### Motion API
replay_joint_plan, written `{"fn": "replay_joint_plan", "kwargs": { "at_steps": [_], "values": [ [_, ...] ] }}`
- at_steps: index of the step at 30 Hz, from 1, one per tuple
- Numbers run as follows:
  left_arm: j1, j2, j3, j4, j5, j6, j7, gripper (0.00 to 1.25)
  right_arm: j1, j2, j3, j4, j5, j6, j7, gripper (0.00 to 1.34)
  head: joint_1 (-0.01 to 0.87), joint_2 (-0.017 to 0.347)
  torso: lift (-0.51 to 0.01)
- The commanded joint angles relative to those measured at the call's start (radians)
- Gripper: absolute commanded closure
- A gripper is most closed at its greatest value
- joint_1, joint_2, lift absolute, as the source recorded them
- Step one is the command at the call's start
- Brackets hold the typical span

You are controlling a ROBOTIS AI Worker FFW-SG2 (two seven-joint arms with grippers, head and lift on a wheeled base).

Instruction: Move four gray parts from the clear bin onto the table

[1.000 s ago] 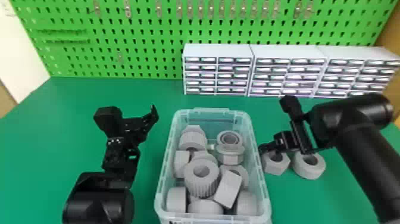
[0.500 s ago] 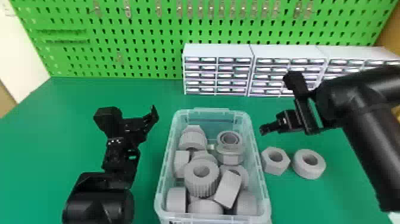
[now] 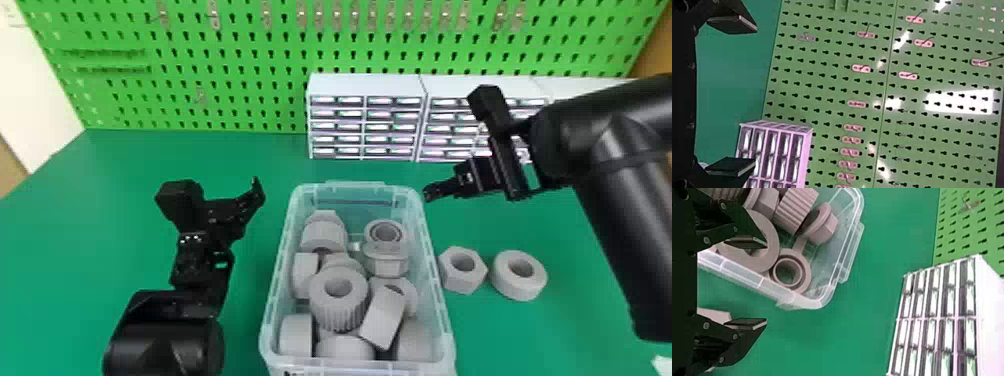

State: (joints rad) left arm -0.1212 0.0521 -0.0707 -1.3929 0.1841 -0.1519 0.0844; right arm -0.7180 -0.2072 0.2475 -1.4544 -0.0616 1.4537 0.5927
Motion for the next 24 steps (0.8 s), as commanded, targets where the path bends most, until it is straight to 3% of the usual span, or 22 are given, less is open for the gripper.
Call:
{"fn": "replay_joint_plan", "kwargs": {
  "at_steps": [1,24],
  "values": [
    [0.002,0.000,0.002,0.000,0.000,0.000,0.000,0.10,-0.008,0.003,0.026,-0.004,-0.001,-0.001,0.013,0.55,0.693,0.072,-0.052],
    [0.003,0.000,0.006,0.000,0.000,0.000,0.000,0.10,-0.038,0.017,0.147,-0.004,-0.086,-0.046,0.021,0.55,0.693,0.072,-0.052]
  ]
}}
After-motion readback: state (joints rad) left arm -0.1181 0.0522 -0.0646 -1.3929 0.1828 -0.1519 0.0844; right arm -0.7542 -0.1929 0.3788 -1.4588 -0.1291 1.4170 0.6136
